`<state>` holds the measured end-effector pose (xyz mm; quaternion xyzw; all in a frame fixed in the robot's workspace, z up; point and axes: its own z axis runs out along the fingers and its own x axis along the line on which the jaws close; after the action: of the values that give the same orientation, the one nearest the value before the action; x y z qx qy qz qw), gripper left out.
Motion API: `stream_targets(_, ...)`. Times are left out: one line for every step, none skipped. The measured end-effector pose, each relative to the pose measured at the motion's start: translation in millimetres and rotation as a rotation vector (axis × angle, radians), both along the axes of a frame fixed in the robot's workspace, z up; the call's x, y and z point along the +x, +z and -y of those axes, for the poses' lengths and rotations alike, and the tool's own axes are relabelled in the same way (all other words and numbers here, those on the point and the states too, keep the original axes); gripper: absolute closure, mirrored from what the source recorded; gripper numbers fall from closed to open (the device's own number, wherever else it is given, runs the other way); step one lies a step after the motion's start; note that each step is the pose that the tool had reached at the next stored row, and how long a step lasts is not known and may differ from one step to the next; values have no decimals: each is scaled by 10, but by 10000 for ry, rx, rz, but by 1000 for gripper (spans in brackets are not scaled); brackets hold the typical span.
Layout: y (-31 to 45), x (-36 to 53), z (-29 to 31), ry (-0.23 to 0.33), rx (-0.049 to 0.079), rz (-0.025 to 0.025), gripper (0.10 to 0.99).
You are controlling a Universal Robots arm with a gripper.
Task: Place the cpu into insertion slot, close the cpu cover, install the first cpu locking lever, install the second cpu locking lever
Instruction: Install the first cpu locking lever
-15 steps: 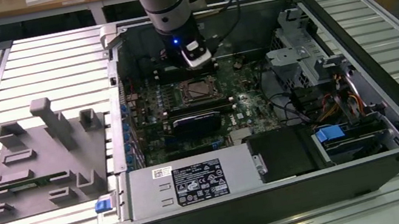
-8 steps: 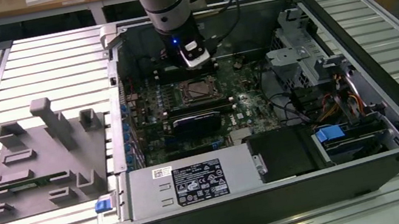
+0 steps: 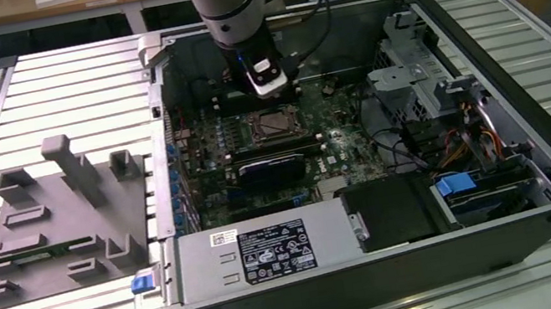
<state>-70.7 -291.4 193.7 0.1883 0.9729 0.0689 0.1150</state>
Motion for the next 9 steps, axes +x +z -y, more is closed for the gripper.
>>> stream_targets(-4,0,0,-54,-13,0,984)
stream_targets(-8,0,0,-105,-22,0,984)
stream_targets(-13,0,0,-150,-25,0,984)
stream_targets(-17,1,0,-188,-25,0,984)
stream_targets(-19,1,-1,-216,-27,-2,984)
stream_targets(-20,1,-1,-229,-29,-3,984)
stream_targets(-21,1,-1,-228,-29,-3,984)
stream_targets(-22,0,-1,-230,-27,-2,984)
stream_targets(-23,0,-1,-231,-17,-2,984)
